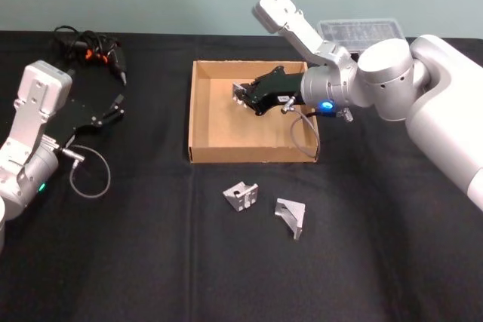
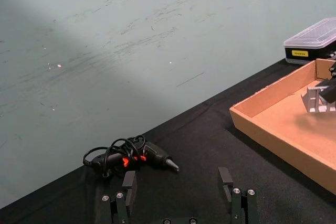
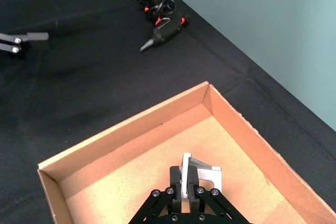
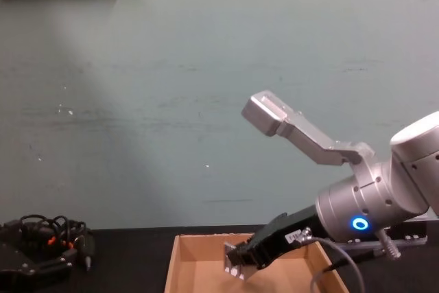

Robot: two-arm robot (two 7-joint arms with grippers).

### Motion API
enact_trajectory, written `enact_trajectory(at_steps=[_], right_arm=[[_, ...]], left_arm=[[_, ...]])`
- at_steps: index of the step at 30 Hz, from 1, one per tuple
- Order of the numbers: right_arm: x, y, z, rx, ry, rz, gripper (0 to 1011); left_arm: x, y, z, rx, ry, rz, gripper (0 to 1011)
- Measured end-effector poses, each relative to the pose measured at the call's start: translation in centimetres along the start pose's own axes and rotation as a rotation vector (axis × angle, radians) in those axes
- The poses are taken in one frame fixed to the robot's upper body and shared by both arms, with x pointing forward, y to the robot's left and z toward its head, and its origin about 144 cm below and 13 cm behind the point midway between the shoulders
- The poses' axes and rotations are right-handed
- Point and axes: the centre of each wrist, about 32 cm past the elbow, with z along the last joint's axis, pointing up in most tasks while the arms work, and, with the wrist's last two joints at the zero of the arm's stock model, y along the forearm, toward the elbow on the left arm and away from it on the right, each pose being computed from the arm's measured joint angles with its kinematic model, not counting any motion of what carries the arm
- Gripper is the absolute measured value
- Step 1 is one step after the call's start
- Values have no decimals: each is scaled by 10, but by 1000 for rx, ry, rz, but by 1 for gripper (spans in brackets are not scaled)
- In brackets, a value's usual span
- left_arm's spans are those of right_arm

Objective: Use one hand to pick up the angle iron from the table and place it into the box.

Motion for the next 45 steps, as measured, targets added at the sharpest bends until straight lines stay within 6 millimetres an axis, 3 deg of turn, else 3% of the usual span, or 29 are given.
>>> enact_trajectory(at_steps=[20, 30, 40, 45], right_arm=[[-2, 7, -2, -26, -1, -6, 110], [-2, 7, -2, -24, -1, -5, 385], [-2, 7, -2, -23, -1, -5, 748], [-2, 7, -2, -22, -1, -4, 868]], left_arm=[[0, 0, 0, 0, 0, 0, 1011], [0, 0, 0, 0, 0, 0, 1011], [0, 0, 0, 0, 0, 0, 1011], [0, 0, 0, 0, 0, 0, 1011]])
